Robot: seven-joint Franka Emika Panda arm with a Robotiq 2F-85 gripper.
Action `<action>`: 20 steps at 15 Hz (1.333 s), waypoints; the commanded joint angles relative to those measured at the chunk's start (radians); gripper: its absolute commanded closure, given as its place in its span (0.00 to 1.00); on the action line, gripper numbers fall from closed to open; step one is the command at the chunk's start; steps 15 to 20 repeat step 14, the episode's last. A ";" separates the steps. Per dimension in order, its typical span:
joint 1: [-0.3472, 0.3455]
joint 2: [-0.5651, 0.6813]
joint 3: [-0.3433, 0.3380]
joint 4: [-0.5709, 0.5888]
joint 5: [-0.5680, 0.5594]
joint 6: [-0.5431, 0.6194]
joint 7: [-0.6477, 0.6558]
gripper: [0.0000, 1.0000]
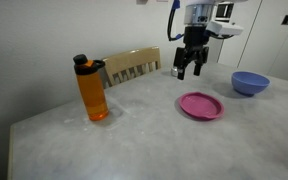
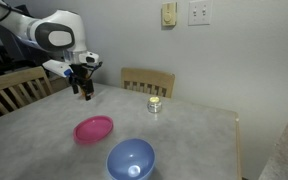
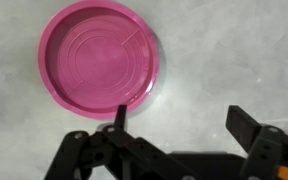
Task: Remove the pink plate from the top of the blue bowl
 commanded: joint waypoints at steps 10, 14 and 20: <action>0.003 -0.294 0.011 -0.176 0.021 -0.011 -0.074 0.00; 0.004 -0.322 0.010 -0.200 0.021 -0.012 -0.077 0.00; 0.004 -0.322 0.010 -0.200 0.021 -0.012 -0.077 0.00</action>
